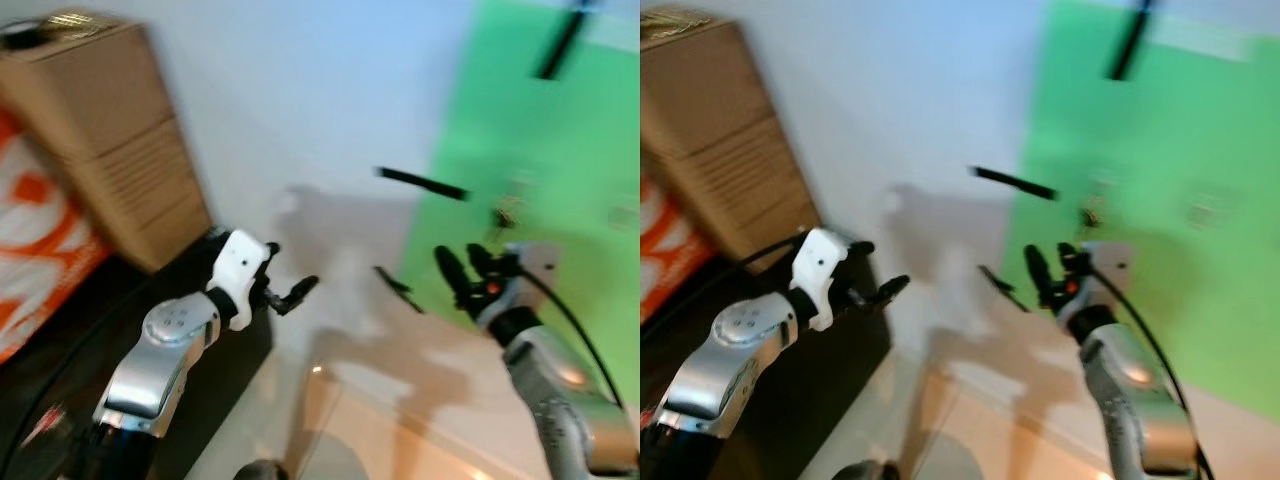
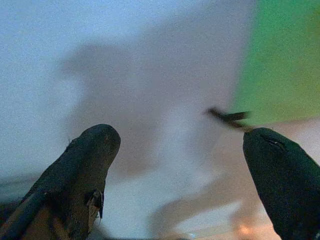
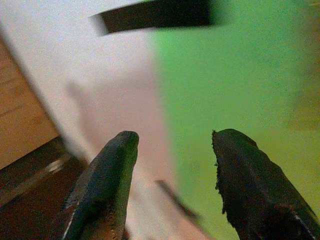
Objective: Hang keys on a hook
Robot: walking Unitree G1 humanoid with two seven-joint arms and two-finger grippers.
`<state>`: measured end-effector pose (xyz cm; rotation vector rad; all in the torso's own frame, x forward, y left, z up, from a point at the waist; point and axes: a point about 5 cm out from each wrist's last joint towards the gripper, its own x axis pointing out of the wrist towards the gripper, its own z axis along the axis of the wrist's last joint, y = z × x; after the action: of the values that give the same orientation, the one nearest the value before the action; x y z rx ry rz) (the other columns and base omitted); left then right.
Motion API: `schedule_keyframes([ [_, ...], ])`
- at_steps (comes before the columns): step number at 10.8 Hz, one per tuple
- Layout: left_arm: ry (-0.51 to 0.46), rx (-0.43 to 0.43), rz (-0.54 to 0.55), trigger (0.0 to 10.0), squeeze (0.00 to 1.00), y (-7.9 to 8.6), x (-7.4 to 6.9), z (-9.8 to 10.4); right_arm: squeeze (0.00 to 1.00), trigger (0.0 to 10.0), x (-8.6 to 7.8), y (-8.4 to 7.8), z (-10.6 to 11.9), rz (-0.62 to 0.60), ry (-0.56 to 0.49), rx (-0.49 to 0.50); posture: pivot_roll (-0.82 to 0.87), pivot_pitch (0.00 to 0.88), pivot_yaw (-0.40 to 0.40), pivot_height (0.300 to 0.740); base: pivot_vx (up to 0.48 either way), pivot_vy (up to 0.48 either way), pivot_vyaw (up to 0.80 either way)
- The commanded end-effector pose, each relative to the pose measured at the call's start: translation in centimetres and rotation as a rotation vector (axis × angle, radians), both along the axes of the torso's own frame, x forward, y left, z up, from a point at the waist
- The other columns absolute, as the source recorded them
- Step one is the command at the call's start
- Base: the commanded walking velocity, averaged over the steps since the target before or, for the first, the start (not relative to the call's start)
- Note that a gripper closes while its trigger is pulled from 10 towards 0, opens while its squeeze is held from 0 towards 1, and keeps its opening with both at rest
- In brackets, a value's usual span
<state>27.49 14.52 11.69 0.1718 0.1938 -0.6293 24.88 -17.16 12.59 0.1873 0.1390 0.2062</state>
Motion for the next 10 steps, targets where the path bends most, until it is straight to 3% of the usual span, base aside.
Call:
schedule_keyframes([
  [1, -0.032, -0.002, 0.100, 10.0, 0.00, 0.7, 0.1, 0.1, 1.00, 10.0, -0.1, 0.4, -0.4, -0.010, 0.011, -0.002, -0.04, 0.000, 0.042, 0.740, 0.000, 0.000, 0.80],
  [2, -0.070, 0.005, 0.214, 10.0, 0.02, 1.5, 0.1, -0.2, 1.00, 10.0, 0.0, 0.8, -0.7, -0.025, 0.019, -0.010, -0.04, 0.000, 0.042, 0.740, 0.000, 0.000, 0.80],
  [4, -0.103, -0.031, 0.268, 10.0, 0.00, 1.7, 0.1, -0.2, 1.00, 10.0, 0.0, 0.9, -0.8, -0.034, 0.023, -0.010, -0.02, 0.000, 0.033, 0.740, 0.000, 0.000, 0.80],
  [5, -0.124, -0.020, 0.289, 10.0, 0.07, 1.8, 0.1, -0.2, 1.00, 10.0, 0.1, 0.9, -0.8, -0.035, 0.022, -0.006, -0.02, 0.000, 0.033, 0.740, 0.000, 0.000, 0.80],
  [7, -0.128, -0.024, 0.357, 10.0, 0.04, 2.1, 0.1, -0.3, 1.00, 10.0, 0.3, 0.8, -0.8, -0.042, 0.019, -0.006, -0.01, 0.000, 0.028, 0.740, 0.000, 0.000, 0.80],
  [10, -0.096, -0.086, 0.345, 10.0, 0.02, 1.6, 0.1, -0.1, 1.00, 10.0, 0.5, 0.7, -1.0, -0.070, 0.033, 0.004, -0.01, 0.000, 0.025, 0.740, 0.000, 0.000, 0.80],
])
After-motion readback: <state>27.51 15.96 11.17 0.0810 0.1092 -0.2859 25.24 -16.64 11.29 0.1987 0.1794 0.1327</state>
